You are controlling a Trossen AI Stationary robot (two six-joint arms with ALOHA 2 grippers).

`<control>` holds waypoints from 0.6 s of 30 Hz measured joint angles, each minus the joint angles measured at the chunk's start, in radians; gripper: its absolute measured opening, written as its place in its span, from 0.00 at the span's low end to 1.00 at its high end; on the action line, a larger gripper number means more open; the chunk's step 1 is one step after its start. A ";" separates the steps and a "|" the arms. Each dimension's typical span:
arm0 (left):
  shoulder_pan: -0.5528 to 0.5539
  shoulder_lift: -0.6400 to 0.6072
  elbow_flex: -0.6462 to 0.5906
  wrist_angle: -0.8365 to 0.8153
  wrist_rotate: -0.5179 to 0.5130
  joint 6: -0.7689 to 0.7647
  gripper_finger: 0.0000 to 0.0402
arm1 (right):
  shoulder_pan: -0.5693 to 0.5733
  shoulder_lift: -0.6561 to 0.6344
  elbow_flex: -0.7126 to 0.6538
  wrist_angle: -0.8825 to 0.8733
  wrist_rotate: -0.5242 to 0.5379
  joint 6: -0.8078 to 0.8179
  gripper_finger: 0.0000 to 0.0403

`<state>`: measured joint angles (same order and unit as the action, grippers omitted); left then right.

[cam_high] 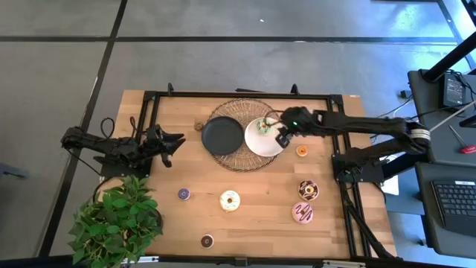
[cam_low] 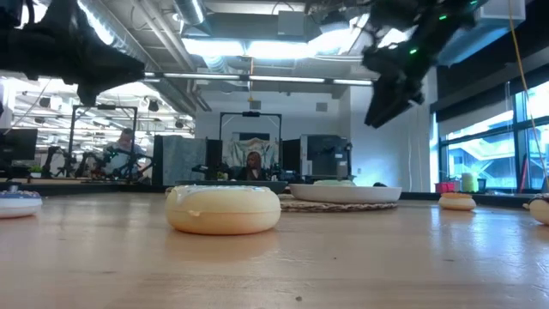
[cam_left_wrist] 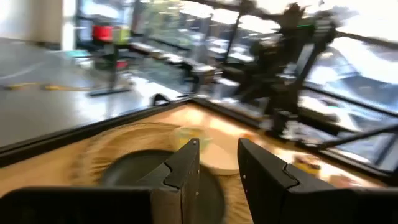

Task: Pick & Place donuts
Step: Put the small brown donut on the black plate

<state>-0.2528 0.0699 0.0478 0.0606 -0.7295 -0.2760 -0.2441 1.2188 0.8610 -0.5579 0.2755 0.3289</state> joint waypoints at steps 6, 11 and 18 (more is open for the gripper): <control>0.066 0.150 0.051 0.015 -0.044 -0.067 0.23 | 0.063 -0.142 -0.130 0.050 0.001 0.078 0.42; 0.174 0.354 0.124 -0.054 -0.012 -0.182 0.20 | 0.069 -0.182 -0.230 0.158 0.003 0.119 0.42; 0.381 0.654 0.232 -0.124 0.166 -0.328 0.16 | 0.069 -0.183 -0.316 0.220 0.001 0.168 0.42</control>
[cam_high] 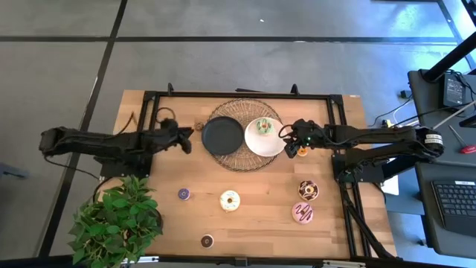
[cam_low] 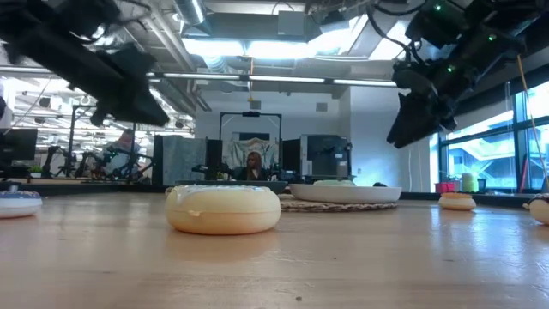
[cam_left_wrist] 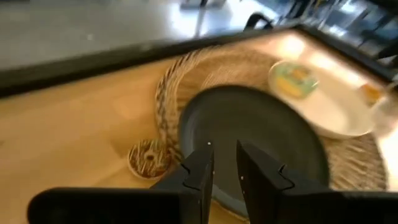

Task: Pick & Place donuts
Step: Put the small brown donut on the black plate

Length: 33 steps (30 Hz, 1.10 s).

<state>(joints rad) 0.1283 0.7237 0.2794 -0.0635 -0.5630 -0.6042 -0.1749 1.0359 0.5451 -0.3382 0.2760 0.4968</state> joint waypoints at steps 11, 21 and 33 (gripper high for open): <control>0.257 0.314 0.118 0.008 0.185 -0.047 0.12 | 0.000 0.000 -0.012 0.084 0.000 -0.017 0.42; 0.381 0.475 0.143 0.071 0.260 -0.048 0.11 | 0.000 0.000 -0.012 0.088 0.000 -0.057 0.42; 0.405 0.525 0.143 0.162 0.272 0.023 0.11 | 0.000 0.000 -0.012 0.087 0.001 -0.065 0.42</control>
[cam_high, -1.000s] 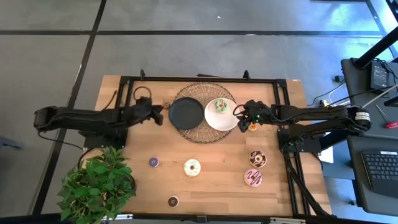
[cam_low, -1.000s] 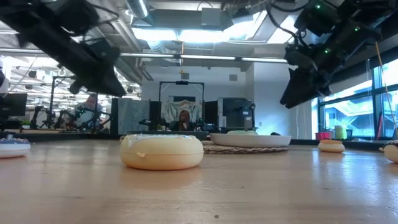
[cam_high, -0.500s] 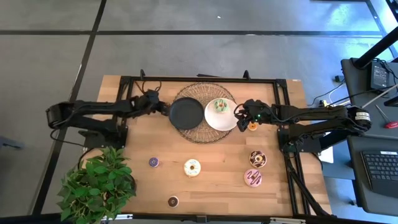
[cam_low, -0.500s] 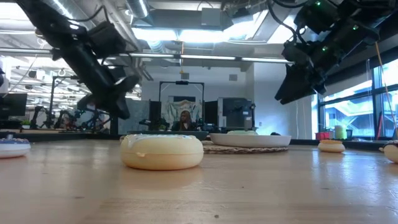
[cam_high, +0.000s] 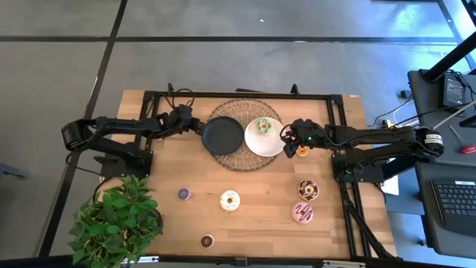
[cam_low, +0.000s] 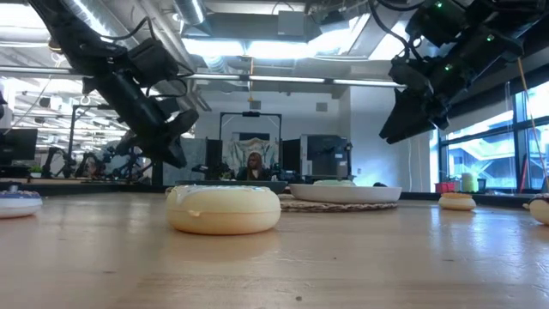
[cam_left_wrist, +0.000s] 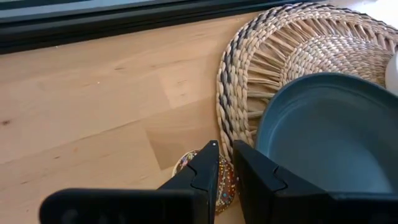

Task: Pick & Place donuts
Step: Put the small brown donut on the black plate

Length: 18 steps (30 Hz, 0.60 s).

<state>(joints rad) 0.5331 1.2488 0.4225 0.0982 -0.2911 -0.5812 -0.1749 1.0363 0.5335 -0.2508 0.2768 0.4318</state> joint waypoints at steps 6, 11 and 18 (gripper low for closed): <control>0.000 0.000 0.000 -0.001 0.001 -0.008 0.16 | 0.000 0.000 0.000 0.000 0.000 -0.021 0.42; 0.000 0.000 0.000 -0.004 -0.006 -0.031 0.24 | 0.000 0.000 0.000 0.000 0.001 -0.019 0.42; 0.000 0.000 0.000 -0.004 0.010 -0.019 0.37 | 0.000 0.000 0.000 0.000 0.001 -0.020 0.42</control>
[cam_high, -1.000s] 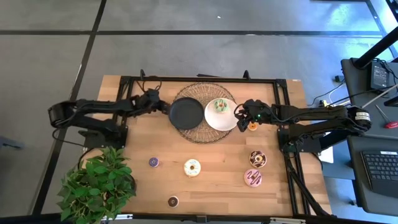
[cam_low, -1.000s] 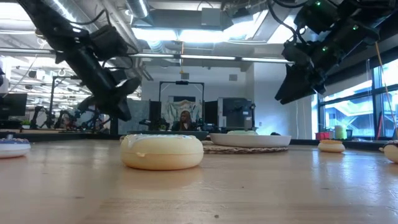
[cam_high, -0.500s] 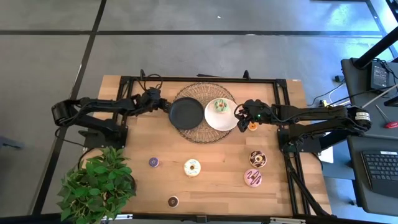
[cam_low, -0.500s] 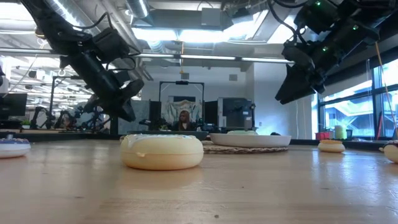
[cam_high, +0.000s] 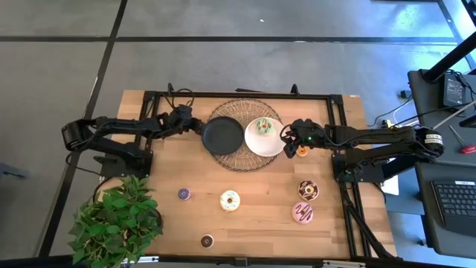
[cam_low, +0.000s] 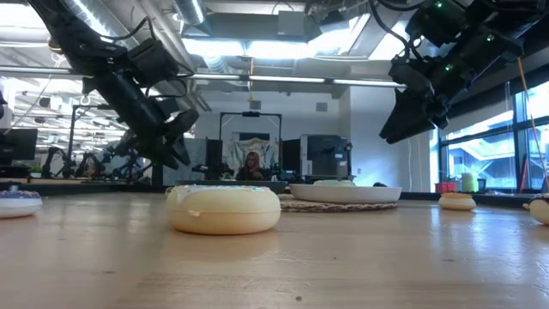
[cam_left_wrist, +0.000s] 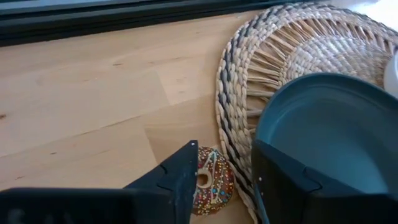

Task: Pick & Place donuts
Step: Put the small brown donut on the black plate

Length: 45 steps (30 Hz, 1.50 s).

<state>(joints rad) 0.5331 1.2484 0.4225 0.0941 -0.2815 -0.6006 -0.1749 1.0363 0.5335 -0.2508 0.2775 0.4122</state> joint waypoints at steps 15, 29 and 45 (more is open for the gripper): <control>0.006 0.001 0.000 -0.102 -0.029 -0.034 0.38 | 0.000 0.000 0.000 0.000 0.002 -0.002 0.42; 0.006 0.080 0.000 -0.103 -0.039 -0.097 0.33 | -0.001 0.000 0.000 -0.001 0.043 -0.005 0.42; 0.006 0.228 0.002 0.041 -0.024 -0.122 0.26 | -0.001 0.000 0.000 -0.001 0.043 -0.027 0.42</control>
<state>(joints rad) 0.5396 1.4765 0.4240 0.1352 -0.3050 -0.7223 -0.1757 1.0367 0.5335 -0.2520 0.3210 0.3857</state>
